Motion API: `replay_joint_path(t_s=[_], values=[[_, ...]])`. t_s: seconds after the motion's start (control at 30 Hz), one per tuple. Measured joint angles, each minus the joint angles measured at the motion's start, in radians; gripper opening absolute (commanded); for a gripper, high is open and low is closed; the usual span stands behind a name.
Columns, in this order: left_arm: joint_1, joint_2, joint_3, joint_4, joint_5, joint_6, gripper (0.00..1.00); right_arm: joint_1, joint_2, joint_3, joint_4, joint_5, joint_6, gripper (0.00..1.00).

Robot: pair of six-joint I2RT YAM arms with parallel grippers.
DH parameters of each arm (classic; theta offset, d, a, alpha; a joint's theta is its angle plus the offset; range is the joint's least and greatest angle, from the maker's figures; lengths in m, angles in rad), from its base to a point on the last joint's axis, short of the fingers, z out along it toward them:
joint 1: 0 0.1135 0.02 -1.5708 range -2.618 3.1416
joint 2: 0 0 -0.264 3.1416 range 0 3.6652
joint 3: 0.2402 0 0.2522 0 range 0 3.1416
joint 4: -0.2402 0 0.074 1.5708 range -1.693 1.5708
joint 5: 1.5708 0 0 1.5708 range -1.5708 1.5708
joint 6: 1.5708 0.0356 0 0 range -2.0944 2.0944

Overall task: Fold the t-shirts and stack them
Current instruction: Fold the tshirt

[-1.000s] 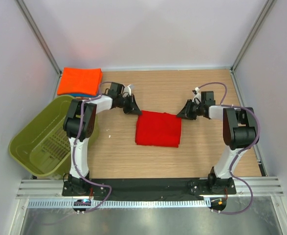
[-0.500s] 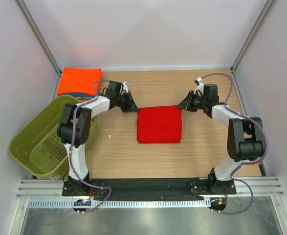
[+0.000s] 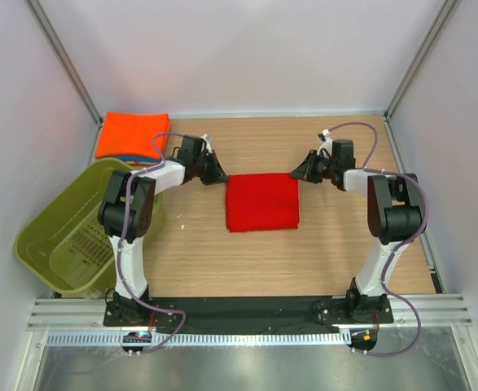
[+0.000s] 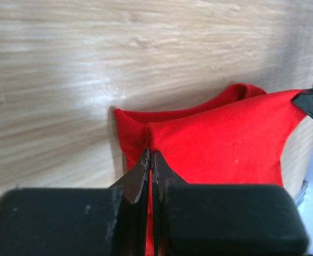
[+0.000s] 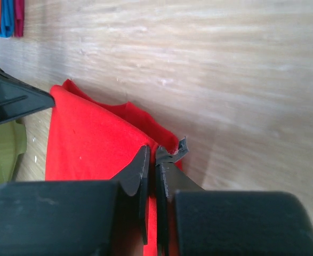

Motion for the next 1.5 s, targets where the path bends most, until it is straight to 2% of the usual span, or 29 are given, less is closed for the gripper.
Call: replay_joint_path(t_s=[0.13, 0.33, 0.4, 0.5, 0.53, 0.57, 0.63, 0.77, 0.87, 1.0, 1.13, 1.3, 1.5], values=[[0.0, 0.018, 0.003, 0.017, -0.031, -0.008, 0.0, 0.002, 0.045, 0.05, 0.035, -0.018, 0.018, 0.12], [0.0, 0.018, 0.002, 0.04, -0.086, -0.009, 0.0, 0.028, 0.06, 0.105, 0.119, -0.025, 0.036, 0.11], [0.003, 0.018, 0.002, 0.047, -0.102, -0.009, 0.0, 0.04, 0.09, 0.137, 0.156, -0.026, 0.059, 0.15], [0.01, 0.027, 0.006, 0.058, -0.117, -0.01, 0.0, 0.056, 0.217, 0.261, 0.213, -0.04, 0.108, 0.2], [0.012, 0.036, 0.011, 0.06, -0.12, -0.013, 0.0, 0.06, 0.258, 0.289, 0.226, -0.04, 0.121, 0.25], [0.014, 0.046, 0.017, 0.062, -0.124, -0.016, 0.0, 0.062, 0.288, 0.303, 0.232, -0.039, 0.133, 0.37], [0.018, 0.066, 0.03, 0.064, -0.124, -0.023, 0.0, 0.062, 0.33, 0.307, 0.23, -0.038, 0.15, 0.46], [0.021, 0.082, 0.063, 0.058, -0.137, -0.026, 0.0, 0.059, 0.348, 0.322, 0.213, -0.036, 0.159, 0.76], [0.025, 0.082, 0.066, 0.04, -0.158, -0.039, 0.01, 0.05, 0.321, 0.328, 0.156, -0.003, 0.144, 0.83], [0.032, 0.075, 0.074, -0.001, -0.189, -0.063, 0.06, 0.033, 0.248, 0.327, -0.008, 0.031, 0.112, 0.84], [0.037, 0.055, 0.085, -0.072, -0.234, -0.077, 0.1, 0.013, 0.118, 0.281, -0.147, 0.027, 0.052, 0.81], [0.04, 0.045, 0.16, -0.202, -0.283, -0.076, 0.16, 0.008, -0.04, 0.148, -0.232, -0.028, -0.014, 0.77], [0.044, 0.04, 0.274, -0.303, -0.327, -0.072, 0.21, 0.014, -0.058, 0.068, -0.278, -0.089, -0.045, 0.71]])
